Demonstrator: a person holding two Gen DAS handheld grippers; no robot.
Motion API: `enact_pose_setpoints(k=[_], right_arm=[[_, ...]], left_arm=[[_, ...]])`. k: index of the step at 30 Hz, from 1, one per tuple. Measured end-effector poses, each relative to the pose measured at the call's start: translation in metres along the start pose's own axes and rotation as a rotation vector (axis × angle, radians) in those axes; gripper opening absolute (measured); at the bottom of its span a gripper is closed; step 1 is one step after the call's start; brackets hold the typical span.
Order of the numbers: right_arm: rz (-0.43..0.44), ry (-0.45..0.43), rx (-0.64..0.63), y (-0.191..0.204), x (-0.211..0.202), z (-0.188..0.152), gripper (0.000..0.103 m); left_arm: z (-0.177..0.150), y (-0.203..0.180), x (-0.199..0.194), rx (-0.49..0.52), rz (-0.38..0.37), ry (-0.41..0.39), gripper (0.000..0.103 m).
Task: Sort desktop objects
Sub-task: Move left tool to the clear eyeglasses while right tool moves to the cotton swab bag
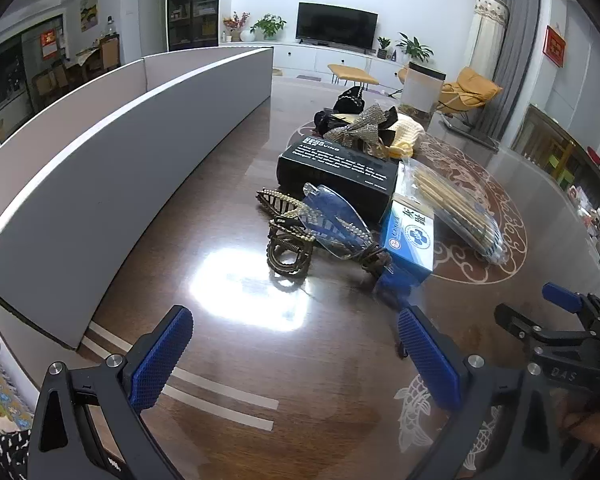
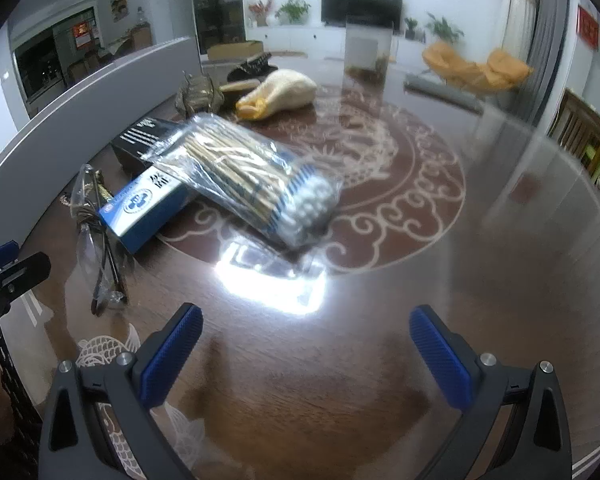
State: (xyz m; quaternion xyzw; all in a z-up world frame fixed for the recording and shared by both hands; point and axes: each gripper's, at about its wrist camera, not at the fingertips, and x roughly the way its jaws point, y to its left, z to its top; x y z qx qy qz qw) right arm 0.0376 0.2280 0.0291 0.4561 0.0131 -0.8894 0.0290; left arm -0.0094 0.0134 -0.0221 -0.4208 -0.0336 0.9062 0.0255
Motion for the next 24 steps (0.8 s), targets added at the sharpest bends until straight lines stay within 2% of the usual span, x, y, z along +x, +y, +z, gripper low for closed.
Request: enact_pose_setpoints(k=[12, 20, 24], right_arm=[[0.005, 0.009, 0.004, 0.005, -0.001, 0.001, 0.103], [0.042, -0.037, -0.054, 0.034, 0.002, 0.016, 0.103], [0.056, -0.052, -0.129, 0.061, 0.011, 0.020, 0.103]], left_arm=[[0.002, 0.011, -0.010, -0.054, -0.012, -0.032, 0.103], [0.003, 0.024, -0.013, -0.117, -0.015, -0.044, 0.103], [0.003, 0.031, -0.018, -0.152, -0.007, -0.064, 0.103]])
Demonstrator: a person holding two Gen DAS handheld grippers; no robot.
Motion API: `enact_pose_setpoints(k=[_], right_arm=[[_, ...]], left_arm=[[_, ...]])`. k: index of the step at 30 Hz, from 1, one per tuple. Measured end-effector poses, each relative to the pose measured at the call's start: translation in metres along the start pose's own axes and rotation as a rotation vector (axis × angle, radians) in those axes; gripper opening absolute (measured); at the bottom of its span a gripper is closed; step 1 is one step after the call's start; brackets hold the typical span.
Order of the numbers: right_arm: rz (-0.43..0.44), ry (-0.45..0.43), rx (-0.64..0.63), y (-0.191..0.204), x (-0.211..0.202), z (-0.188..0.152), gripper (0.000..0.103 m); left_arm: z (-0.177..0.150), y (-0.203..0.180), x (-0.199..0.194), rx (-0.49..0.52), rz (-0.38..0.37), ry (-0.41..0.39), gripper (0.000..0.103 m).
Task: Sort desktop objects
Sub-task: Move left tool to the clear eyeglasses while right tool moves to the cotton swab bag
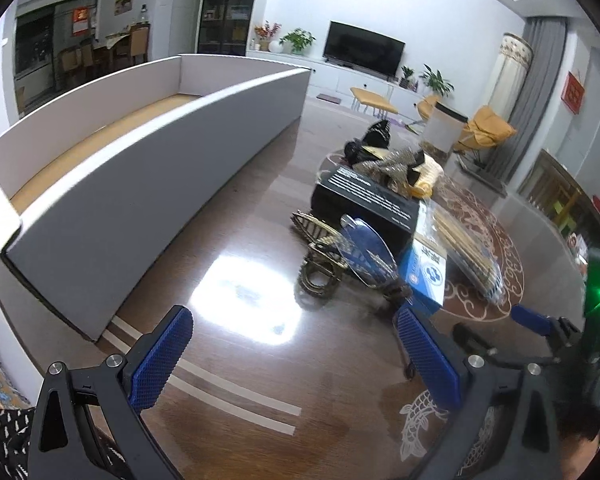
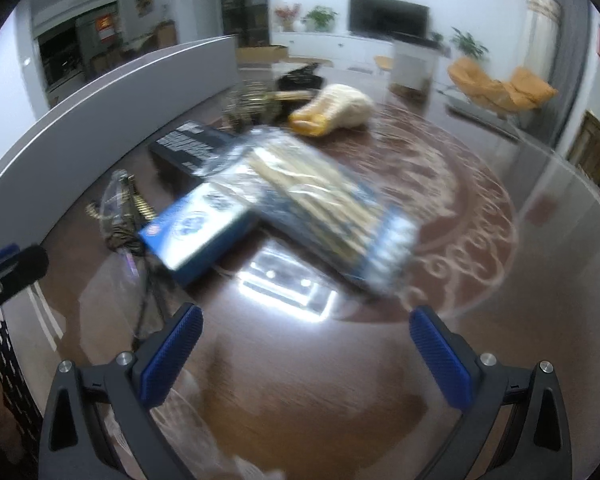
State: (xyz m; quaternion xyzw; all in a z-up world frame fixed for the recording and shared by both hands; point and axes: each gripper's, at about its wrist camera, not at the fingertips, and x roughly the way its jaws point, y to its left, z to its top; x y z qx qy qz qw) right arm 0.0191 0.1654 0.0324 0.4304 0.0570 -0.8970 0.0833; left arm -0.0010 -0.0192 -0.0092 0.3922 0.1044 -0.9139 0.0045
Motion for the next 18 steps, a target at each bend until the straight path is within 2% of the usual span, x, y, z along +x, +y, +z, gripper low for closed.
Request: enact_pose_setpoints(k=[2, 3, 4, 5, 6, 10, 14, 16, 18], right_arm=[[0.043, -0.013, -0.030, 0.012, -0.002, 0.001, 0.103], [0.101, -0.029, -0.042, 0.017, -0.005, 0.001, 0.103], [0.195, -0.044, -0.051, 0.020, -0.010, 0.000, 0.103], [0.247, -0.047, -0.060, 0.021, -0.013, -0.001, 0.103], [0.262, -0.050, -0.074, 0.022, -0.017, -0.003, 0.103], [0.158, -0.061, -0.139, 0.009, -0.029, -0.015, 0.103], [0.098, -0.030, -0.121, -0.012, -0.032, -0.031, 0.103], [0.095, -0.013, -0.090, -0.021, -0.031, -0.038, 0.103], [0.089, -0.004, -0.065, -0.026, -0.029, -0.041, 0.103]], left_arm=[[0.001, 0.005, -0.001, -0.023, 0.000, -0.002, 0.103], [0.001, 0.007, 0.000, -0.035, 0.001, -0.002, 0.103], [0.002, 0.009, 0.000, -0.043, 0.000, -0.001, 0.103], [0.002, 0.010, 0.000, -0.048, -0.002, 0.001, 0.103], [0.002, 0.010, 0.001, -0.051, -0.004, 0.004, 0.103], [0.000, 0.002, 0.004, -0.019, -0.033, 0.018, 0.103], [0.003, -0.027, 0.017, 0.089, -0.048, 0.046, 0.103], [0.005, -0.041, 0.030, 0.149, -0.022, 0.068, 0.103], [0.004, -0.052, 0.047, 0.201, 0.040, 0.116, 0.103]])
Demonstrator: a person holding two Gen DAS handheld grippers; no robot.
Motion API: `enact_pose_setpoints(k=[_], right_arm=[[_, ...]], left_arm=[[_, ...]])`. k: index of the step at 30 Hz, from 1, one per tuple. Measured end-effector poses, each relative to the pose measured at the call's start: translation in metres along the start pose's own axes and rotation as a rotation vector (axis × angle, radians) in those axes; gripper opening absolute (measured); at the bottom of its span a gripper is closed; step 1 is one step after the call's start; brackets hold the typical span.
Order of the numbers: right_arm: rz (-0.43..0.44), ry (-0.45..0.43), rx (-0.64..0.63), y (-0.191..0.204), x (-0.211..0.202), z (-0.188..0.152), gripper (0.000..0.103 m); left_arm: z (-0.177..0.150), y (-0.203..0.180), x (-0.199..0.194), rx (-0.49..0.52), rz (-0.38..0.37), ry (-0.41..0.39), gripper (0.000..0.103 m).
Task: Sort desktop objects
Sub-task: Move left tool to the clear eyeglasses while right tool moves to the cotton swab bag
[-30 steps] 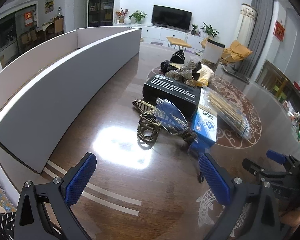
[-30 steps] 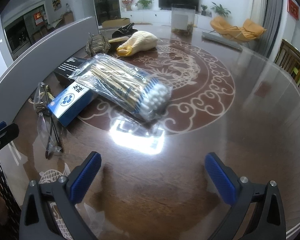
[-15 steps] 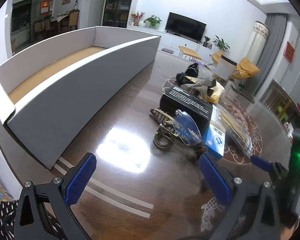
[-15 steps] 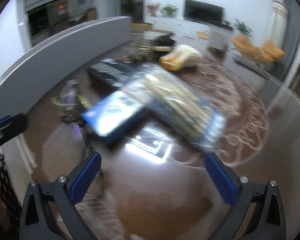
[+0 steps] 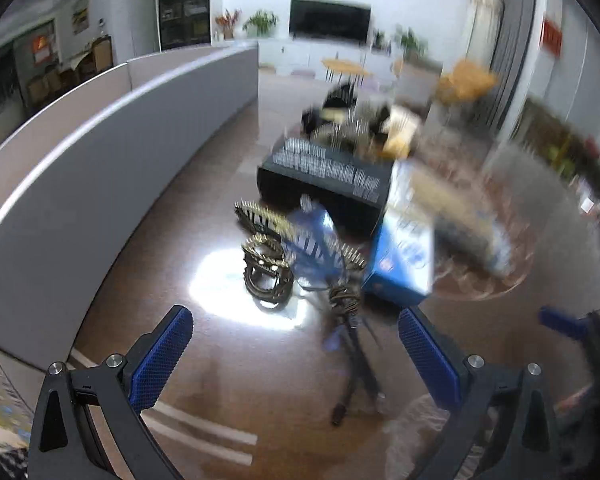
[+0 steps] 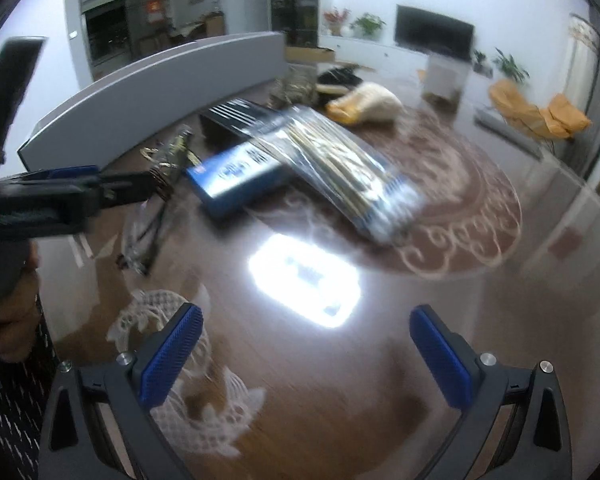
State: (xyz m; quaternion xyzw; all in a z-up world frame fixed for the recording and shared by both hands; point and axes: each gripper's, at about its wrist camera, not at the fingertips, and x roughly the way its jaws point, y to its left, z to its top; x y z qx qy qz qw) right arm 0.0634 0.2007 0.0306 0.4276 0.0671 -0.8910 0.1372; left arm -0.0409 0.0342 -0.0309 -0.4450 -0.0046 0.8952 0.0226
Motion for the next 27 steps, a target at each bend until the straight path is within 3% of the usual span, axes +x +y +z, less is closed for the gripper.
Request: enact_pose_setpoints(k=[4, 9, 15, 18, 22, 27], right_arm=[[0.001, -0.007, 0.016, -0.003, 0.000, 0.002, 0.103], [0.006, 0.025, 0.015, -0.010, 0.015, 0.013, 0.103], [-0.043, 0.054, -0.223, -0.018, 0.048, 0.059, 0.103], [0.036, 0.085, -0.278, -0.027, 0.070, 0.080, 0.103], [0.141, 0.112, -0.245, -0.040, 0.092, 0.099, 0.103], [0.152, 0.064, -0.215, -0.046, 0.098, 0.103, 0.103]], left_arm=[[-0.001, 0.002, 0.024, 0.012, 0.033, 0.114, 0.103], [-0.004, 0.014, 0.022, -0.023, 0.053, 0.104, 0.103], [-0.007, 0.018, 0.020, -0.035, 0.060, 0.096, 0.103], [-0.007, 0.019, 0.022, -0.032, 0.060, 0.088, 0.103], [-0.007, 0.019, 0.023, -0.030, 0.060, 0.077, 0.103], [-0.009, 0.019, 0.022, -0.029, 0.060, 0.064, 0.103]])
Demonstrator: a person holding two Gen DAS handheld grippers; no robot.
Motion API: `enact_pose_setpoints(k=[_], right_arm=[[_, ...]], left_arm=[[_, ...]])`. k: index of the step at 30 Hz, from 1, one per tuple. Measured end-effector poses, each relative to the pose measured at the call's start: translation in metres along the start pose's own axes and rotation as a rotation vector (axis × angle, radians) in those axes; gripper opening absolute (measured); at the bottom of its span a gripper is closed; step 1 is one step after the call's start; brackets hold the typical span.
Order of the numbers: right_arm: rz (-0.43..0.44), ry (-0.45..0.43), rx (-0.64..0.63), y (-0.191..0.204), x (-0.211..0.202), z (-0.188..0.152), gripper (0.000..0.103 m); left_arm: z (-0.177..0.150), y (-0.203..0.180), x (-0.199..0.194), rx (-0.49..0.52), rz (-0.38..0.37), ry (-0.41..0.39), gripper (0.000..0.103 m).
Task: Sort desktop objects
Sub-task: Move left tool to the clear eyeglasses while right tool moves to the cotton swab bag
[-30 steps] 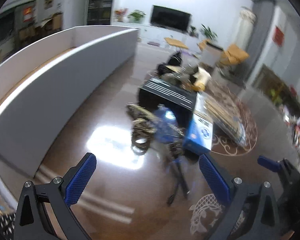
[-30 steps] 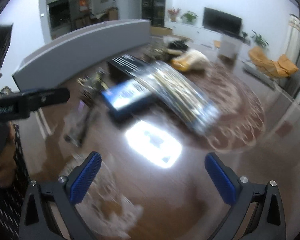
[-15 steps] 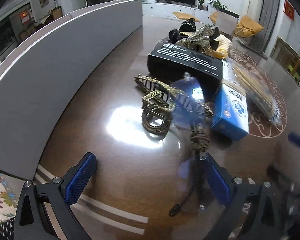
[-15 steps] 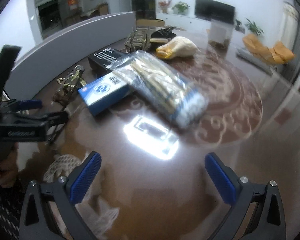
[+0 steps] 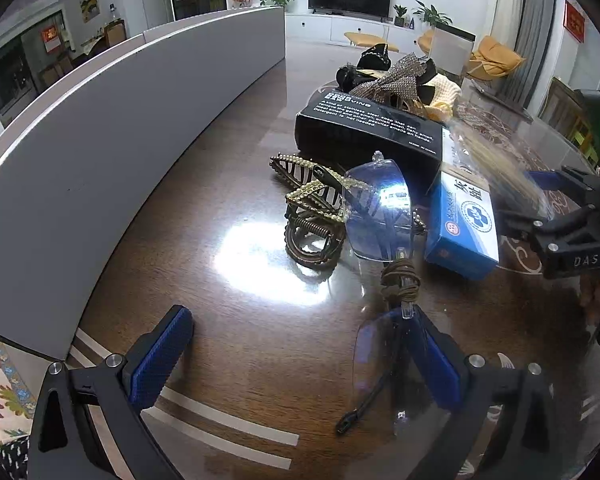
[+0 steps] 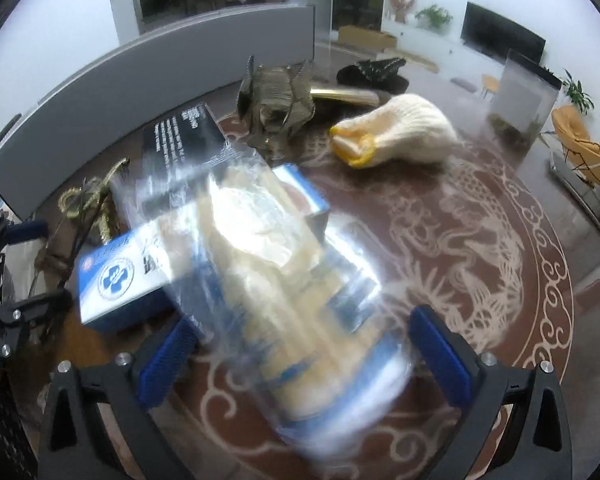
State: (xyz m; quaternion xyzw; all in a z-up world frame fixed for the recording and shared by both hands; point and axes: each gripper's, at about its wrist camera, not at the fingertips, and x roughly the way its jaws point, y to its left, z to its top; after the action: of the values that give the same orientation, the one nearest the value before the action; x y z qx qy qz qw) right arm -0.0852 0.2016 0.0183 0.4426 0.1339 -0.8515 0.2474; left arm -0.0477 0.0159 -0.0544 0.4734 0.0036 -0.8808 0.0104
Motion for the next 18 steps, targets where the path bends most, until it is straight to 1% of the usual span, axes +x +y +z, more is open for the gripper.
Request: enact_pose_setpoints(k=[9, 18], right_arm=[[-0.035, -0.008, 0.049, -0.0012, -0.0057, -0.0090, 0.103], [-0.035, -0.009, 0.049, -0.0004, -0.0065, -0.0095, 0.103]], left_arm=[[-0.0015, 0.0005, -0.0018, 0.000, 0.000, 0.000, 0.103], [-0.0030, 0.0027, -0.0033, -0.001, -0.001, 0.001, 0.103]])
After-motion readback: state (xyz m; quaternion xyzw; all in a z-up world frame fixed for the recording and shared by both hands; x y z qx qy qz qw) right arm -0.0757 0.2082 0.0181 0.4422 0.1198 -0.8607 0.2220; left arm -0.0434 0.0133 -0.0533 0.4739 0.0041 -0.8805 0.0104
